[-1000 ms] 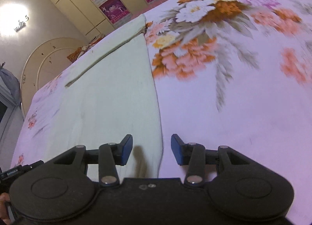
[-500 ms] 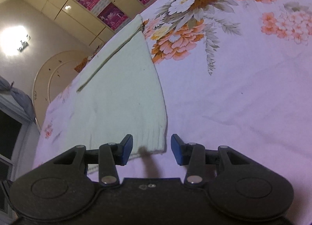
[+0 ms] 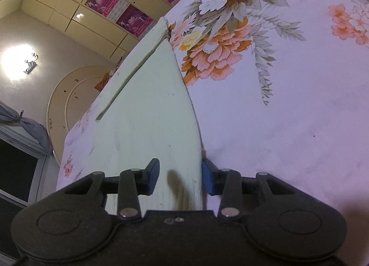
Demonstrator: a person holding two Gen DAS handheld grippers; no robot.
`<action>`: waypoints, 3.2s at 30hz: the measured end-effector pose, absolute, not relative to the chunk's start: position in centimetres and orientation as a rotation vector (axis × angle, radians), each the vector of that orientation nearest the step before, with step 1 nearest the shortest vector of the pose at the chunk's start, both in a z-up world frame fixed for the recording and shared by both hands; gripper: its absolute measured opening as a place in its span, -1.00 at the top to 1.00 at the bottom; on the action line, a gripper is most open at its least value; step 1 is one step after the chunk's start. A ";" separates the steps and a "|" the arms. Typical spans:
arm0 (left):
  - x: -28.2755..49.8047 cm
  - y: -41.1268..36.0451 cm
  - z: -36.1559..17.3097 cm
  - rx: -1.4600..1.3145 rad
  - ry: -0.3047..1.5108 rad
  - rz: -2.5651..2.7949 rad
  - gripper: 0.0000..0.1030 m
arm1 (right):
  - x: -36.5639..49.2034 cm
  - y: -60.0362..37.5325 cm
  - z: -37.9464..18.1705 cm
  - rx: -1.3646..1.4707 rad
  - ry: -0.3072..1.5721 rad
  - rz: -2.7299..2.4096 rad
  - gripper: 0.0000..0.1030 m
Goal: Fold small clothes
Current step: 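Grasp the sweater strip's end with both grippers and lift it, then fold the lifted end over the sweater and open both grippers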
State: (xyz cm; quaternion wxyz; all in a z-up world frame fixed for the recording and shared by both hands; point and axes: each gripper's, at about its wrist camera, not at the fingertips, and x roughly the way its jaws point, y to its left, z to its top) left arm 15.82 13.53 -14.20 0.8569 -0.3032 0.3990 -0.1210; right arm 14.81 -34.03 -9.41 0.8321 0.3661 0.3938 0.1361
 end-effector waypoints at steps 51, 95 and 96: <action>45.6 16.0 -8.6 -0.848 0.593 -0.244 0.95 | 40.9 -31.7 1.1 0.795 0.635 0.386 0.90; 61.5 12.1 -12.7 -0.225 0.708 -0.206 0.19 | 56.6 -25.5 -4.8 0.256 0.652 0.328 0.31; 61.6 11.5 -12.9 -0.191 0.728 -0.204 0.53 | 56.6 -25.3 -4.8 0.255 0.653 0.330 0.34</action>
